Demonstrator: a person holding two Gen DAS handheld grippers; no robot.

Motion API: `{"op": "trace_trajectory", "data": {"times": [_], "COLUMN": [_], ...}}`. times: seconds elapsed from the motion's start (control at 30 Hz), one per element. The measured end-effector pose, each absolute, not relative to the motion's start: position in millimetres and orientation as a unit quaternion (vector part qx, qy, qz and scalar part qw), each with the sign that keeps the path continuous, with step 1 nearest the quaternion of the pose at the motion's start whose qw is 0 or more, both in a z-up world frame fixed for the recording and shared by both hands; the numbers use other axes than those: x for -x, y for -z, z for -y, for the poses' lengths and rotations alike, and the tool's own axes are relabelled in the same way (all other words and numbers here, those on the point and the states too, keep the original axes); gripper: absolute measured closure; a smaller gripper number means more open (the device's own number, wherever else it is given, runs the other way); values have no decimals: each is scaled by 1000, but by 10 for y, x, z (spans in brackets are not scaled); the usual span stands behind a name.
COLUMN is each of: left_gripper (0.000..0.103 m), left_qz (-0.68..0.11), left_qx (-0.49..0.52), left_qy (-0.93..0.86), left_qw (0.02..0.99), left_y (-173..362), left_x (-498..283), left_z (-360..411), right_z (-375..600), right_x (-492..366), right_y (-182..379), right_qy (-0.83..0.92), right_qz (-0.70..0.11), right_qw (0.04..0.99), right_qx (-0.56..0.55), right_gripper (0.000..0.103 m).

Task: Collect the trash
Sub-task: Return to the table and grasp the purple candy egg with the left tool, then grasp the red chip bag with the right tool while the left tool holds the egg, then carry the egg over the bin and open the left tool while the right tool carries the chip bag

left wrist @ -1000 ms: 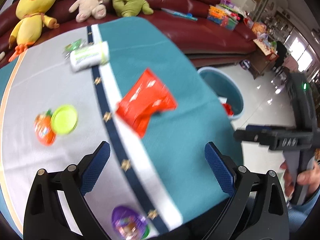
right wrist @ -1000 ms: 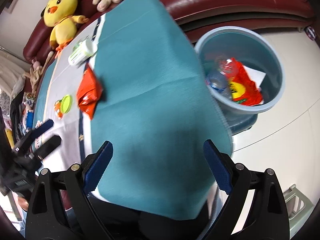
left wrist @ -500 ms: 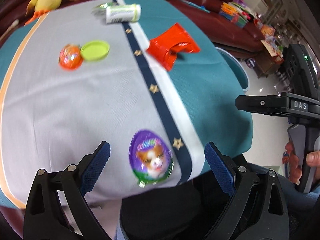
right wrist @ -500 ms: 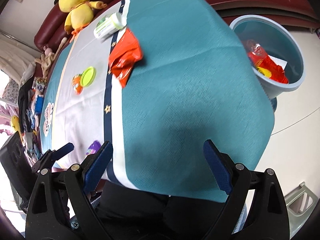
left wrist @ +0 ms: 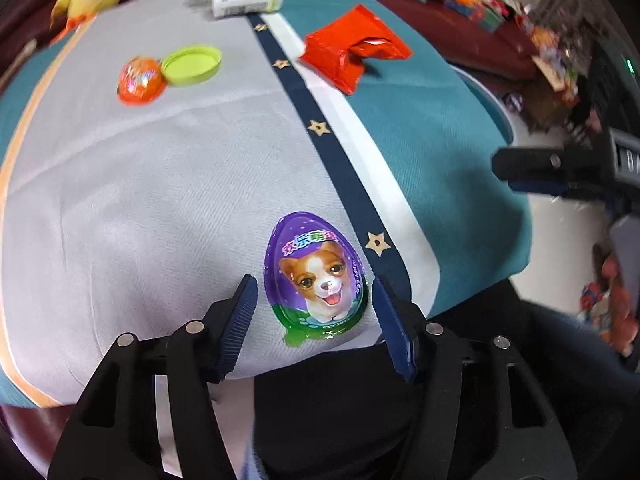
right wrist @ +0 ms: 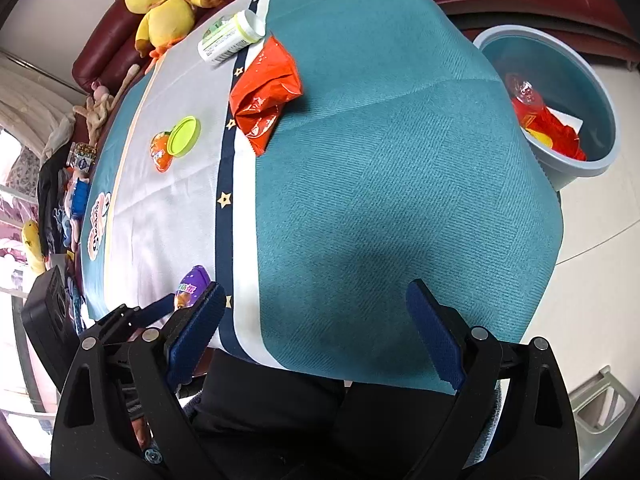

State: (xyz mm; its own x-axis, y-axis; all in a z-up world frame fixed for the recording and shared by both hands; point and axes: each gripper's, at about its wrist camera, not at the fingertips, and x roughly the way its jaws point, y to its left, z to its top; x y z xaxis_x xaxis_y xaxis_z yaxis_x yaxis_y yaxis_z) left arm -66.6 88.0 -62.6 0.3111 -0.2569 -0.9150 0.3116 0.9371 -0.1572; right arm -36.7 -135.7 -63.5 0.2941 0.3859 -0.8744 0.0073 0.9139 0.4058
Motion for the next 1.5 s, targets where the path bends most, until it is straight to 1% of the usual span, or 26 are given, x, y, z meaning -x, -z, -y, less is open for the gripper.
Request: {"op": "trace_trajectory", "data": {"times": [0.07, 0.2, 0.33, 0.63, 0.83, 1.03, 1.07, 1.1, 1.13, 1.3, 1.5], "left_gripper": [52, 52, 52, 52, 52, 52, 52, 52, 52, 52, 52], "left_qz": [-551, -535, -521, -498, -498, -503, -503, -503, -504, -506, -506], "left_qx": [-41, -29, 11, 72, 78, 81, 80, 79, 79, 75, 59], "left_qy": [172, 157, 149, 143, 134, 132, 133, 133, 134, 138, 152], "left_qw": [816, 830, 840, 852, 853, 850, 850, 850, 850, 848, 847], "left_y": [624, 593, 505, 330, 289, 300, 294, 290, 287, 275, 205], "left_x": [667, 552, 326, -100, -221, -287, -280, -297, -313, -390, -511], "left_z": [-842, -919, -1080, -1335, -1410, -1414, -1404, -1388, -1371, -1254, -998], "right_z": [1353, 1343, 1347, 1189, 957, 834, 832, 827, 820, 878, 1147], "right_x": [348, 278, 121, -555, -962, -1120, -1125, -1126, -1128, -1089, -996], "right_y": [656, 679, 675, 563, 581, 695, 702, 708, 715, 677, 553], "right_qy": [-121, -122, -122, -137, -155, -162, -164, -168, -174, -181, -175], "right_qz": [-583, -582, -580, -561, -560, -561, -559, -557, -558, -551, -537], "right_qw": [785, 787, 789, 800, 799, 797, 798, 798, 796, 800, 807], "right_qx": [-169, -165, -163, -160, -154, -153, -154, -155, -156, -155, -174], "right_gripper": [15, 15, 15, 15, 15, 16, 18, 31, 49, 51, 51]}}
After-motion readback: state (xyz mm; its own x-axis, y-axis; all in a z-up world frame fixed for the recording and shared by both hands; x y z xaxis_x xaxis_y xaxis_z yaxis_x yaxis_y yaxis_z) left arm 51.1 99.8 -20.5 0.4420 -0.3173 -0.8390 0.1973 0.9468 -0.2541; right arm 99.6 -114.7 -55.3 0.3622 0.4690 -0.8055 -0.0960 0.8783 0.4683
